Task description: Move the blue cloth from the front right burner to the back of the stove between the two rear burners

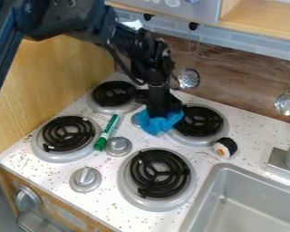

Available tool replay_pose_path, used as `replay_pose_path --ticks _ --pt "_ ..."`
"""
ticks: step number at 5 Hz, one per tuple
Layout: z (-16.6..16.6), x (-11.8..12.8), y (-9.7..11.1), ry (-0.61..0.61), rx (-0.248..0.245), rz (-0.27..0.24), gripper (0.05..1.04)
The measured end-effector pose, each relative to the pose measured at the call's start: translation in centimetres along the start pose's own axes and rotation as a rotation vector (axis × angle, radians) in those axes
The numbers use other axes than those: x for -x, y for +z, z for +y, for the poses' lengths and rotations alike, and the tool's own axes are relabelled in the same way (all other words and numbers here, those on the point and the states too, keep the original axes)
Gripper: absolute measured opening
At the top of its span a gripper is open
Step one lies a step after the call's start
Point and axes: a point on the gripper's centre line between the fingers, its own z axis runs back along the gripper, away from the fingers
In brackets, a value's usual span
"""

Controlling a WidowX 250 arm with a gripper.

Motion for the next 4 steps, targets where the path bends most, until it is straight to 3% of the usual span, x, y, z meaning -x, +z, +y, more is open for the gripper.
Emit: replay_pose_path --ticks 1,2,4 --pt "0.0 -0.7 -0.2 0.013 -0.003 0.017 0.094" --pt "0.6 -2.1 -0.6 0.034 -0.008 -0.014 0.091" --pt "1.0 -1.2 -0.5 0.050 -0.018 -0.044 0.089"
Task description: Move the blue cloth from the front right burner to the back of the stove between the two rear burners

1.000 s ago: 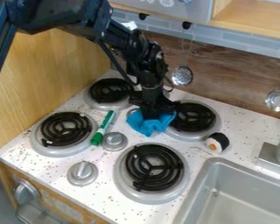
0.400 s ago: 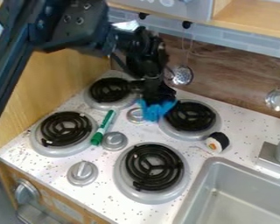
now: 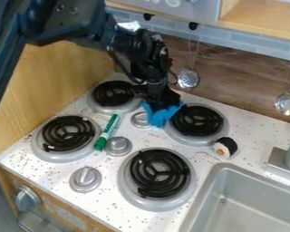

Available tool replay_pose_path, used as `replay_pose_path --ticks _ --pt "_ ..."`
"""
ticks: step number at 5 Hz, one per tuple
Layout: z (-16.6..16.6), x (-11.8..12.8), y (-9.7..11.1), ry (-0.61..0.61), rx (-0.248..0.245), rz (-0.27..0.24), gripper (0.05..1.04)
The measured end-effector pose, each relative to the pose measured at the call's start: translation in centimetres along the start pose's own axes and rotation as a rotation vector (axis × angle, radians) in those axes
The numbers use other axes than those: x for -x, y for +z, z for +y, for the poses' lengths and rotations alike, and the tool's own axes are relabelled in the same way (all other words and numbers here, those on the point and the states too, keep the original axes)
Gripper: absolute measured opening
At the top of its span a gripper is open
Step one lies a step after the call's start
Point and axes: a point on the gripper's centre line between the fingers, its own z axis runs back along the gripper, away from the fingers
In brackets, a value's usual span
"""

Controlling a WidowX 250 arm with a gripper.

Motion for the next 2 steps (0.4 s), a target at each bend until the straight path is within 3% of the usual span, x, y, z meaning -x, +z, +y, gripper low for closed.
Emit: replay_pose_path --ticks 2 --pt "0.4 4.5 1.1 -0.006 -0.008 0.035 0.088"
